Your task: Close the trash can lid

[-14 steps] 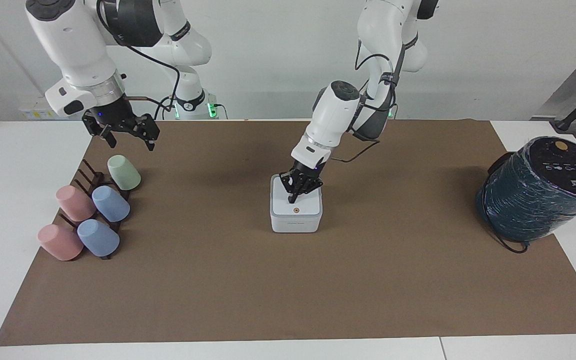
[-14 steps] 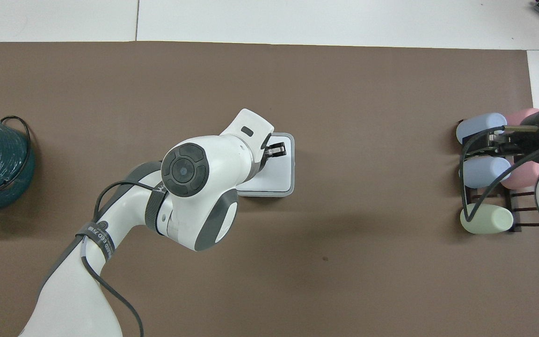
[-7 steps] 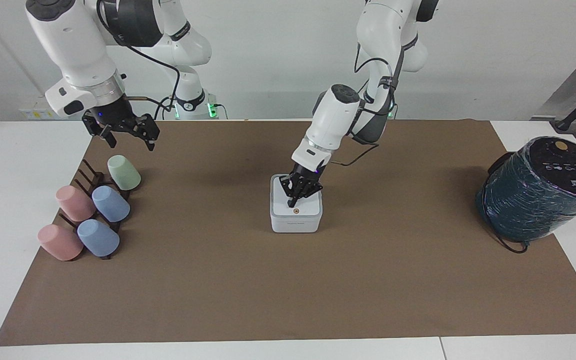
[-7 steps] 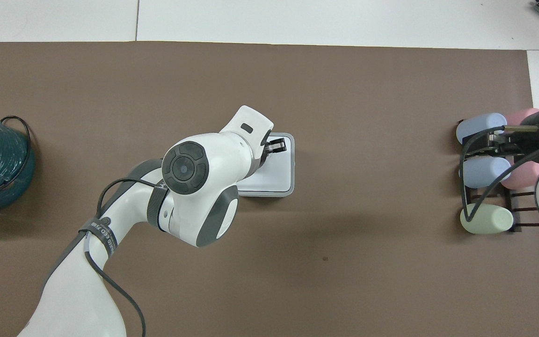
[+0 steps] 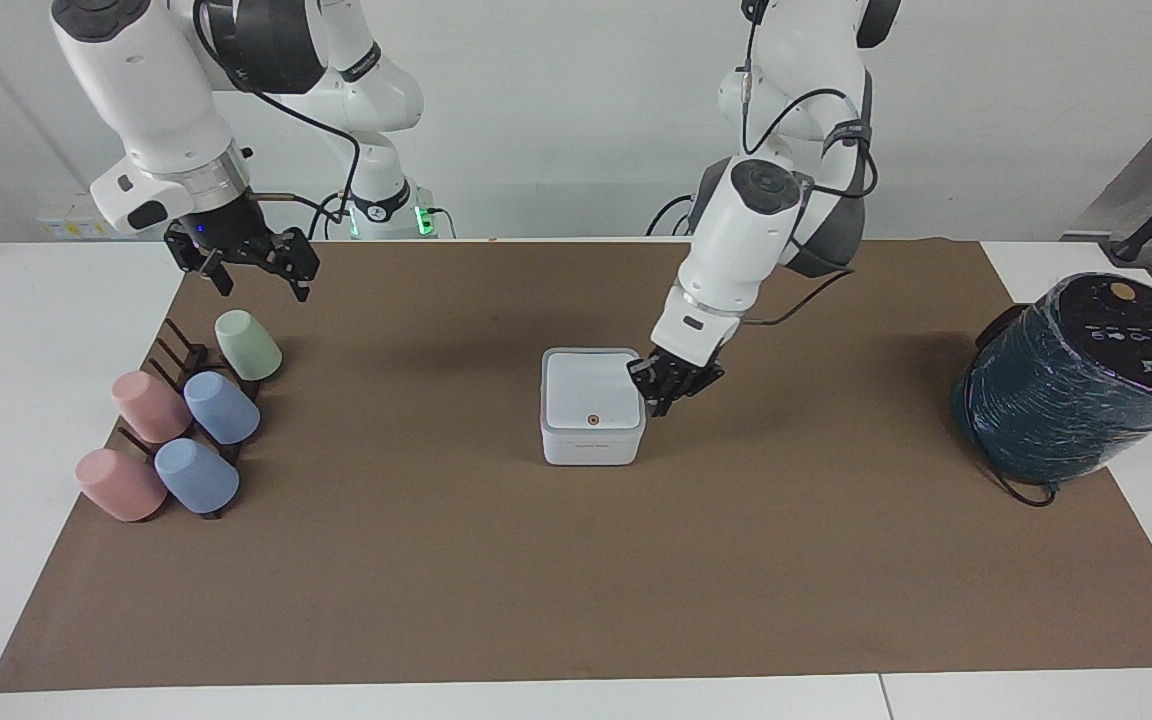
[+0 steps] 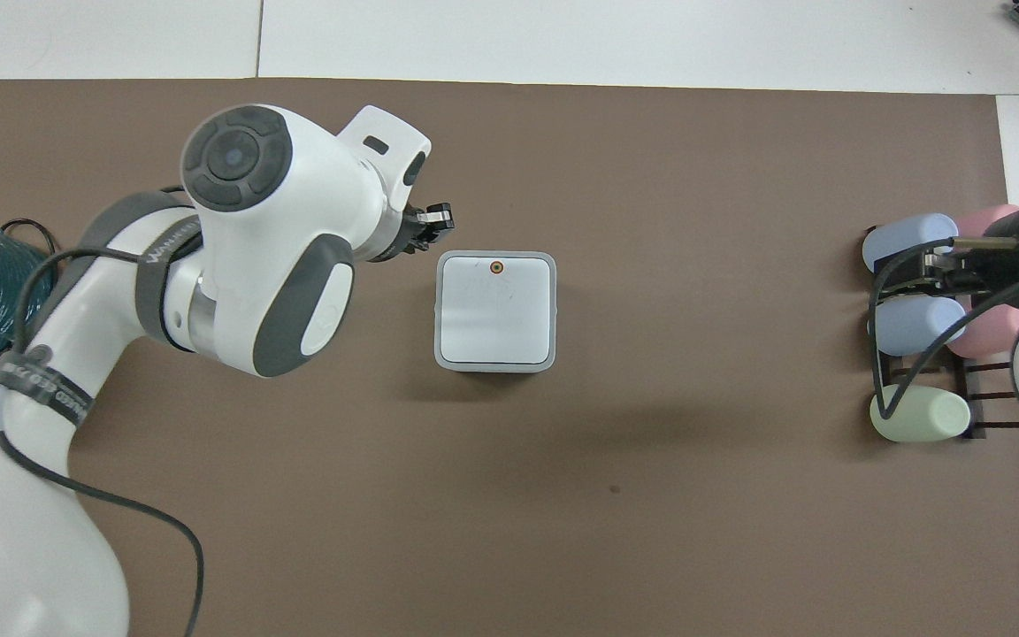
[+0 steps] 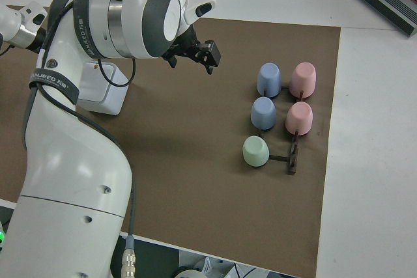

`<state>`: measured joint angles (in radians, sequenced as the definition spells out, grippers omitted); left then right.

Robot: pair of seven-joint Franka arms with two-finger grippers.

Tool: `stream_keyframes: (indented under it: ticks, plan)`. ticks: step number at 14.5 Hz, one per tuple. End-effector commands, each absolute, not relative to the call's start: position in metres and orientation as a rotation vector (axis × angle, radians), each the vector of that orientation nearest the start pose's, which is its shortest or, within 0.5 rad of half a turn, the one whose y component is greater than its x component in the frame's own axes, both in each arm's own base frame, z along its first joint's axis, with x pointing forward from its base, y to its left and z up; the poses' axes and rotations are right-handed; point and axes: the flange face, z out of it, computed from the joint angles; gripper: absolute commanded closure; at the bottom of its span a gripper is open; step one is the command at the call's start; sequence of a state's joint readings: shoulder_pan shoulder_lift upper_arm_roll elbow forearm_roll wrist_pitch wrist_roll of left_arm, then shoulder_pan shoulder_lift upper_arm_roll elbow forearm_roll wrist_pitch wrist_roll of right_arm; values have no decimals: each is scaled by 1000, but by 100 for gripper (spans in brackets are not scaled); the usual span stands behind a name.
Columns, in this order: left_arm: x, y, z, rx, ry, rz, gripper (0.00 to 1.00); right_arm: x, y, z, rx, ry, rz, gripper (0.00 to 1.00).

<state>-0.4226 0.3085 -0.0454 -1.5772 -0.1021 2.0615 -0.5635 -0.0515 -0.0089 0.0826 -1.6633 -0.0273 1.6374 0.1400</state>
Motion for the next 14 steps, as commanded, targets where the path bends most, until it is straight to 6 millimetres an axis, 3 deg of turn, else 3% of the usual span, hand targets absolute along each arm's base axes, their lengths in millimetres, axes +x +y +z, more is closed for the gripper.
stream_keyframes:
  ticks: [1,6,7,9,14]
  plan:
    - [599,-251,514,-3239,-138,-71,75,553,13,591,-3173,147,37,0]
    - [592,-139,580,-3188,76,-39,54,554,13,590,-3173,147,37,0]
    - [589,-120,590,-3184,95,-40,43,553,13,591,-3173,147,37,0]
    - [588,-100,597,-3182,113,-43,0,553,13,591,-3173,147,37,0]
    - [587,-80,596,-3134,94,-11,0,553,13,591,-3173,147,37,0]
